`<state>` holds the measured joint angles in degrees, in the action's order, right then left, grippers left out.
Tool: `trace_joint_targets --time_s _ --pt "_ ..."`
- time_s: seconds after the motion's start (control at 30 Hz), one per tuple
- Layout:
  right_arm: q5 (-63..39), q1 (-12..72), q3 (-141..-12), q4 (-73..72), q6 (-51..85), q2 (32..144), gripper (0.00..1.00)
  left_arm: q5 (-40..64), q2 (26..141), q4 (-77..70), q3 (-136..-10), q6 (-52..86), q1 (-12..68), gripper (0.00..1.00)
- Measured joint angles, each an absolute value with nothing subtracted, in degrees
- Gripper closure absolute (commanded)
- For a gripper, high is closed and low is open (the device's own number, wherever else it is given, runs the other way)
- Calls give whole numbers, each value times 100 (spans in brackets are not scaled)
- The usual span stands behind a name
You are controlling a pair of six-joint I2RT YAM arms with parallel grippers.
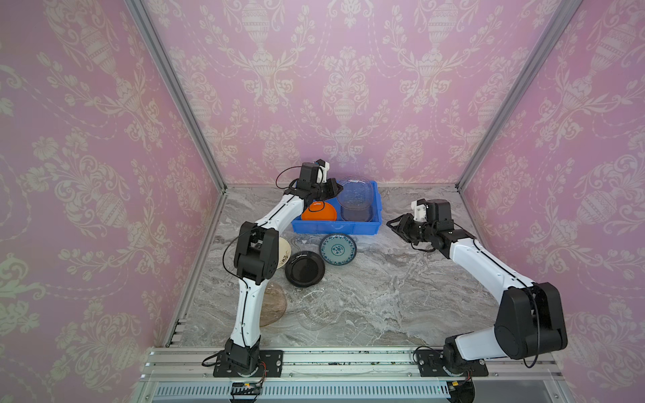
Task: Place the plates into the plastic bin on the countertop
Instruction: Place the plate in the plastic bin.
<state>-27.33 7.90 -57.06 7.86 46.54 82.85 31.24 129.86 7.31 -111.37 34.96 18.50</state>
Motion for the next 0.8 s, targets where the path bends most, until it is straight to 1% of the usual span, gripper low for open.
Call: trace_joint_targets --time_s 0.33,0.8 --pt "-2794 746 -5706 725 4674 8383 63 3273 13874 1024 -11714 3592 1850 100" --pt "-2823 709 -5706 738 4674 8409 63 3264 15023 1505 -13277 3590 1975 100"
